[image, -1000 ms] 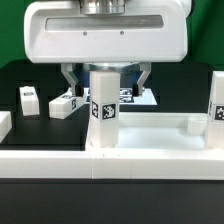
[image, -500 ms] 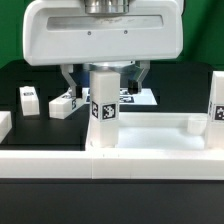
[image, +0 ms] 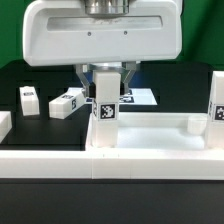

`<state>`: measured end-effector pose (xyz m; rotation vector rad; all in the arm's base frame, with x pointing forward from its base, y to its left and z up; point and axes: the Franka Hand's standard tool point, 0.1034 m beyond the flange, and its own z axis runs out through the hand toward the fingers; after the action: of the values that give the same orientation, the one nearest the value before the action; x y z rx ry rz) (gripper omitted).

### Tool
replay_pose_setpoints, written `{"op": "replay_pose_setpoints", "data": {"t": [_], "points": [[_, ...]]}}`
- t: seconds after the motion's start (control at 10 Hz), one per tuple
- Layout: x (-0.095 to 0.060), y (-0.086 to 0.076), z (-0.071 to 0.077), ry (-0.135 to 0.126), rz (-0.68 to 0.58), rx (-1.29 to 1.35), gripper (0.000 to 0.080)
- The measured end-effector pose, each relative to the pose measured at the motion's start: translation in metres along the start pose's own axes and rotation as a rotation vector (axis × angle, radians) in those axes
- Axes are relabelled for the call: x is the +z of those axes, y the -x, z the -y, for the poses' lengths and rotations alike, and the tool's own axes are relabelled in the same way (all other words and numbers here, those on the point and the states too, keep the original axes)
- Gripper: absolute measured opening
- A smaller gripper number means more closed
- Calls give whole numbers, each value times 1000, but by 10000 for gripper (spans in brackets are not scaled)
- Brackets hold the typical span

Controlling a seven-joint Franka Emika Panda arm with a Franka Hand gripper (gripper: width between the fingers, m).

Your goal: Assemble desk

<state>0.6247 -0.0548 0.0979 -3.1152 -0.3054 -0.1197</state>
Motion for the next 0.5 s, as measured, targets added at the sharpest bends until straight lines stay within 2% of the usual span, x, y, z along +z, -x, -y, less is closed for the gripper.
{"op": "replay_pose_setpoints", "data": {"t": [0.2, 0.5], "points": [[0, 0, 0, 0, 0, 8, 288], [0, 0, -2, -13, -5, 331, 288]]}}
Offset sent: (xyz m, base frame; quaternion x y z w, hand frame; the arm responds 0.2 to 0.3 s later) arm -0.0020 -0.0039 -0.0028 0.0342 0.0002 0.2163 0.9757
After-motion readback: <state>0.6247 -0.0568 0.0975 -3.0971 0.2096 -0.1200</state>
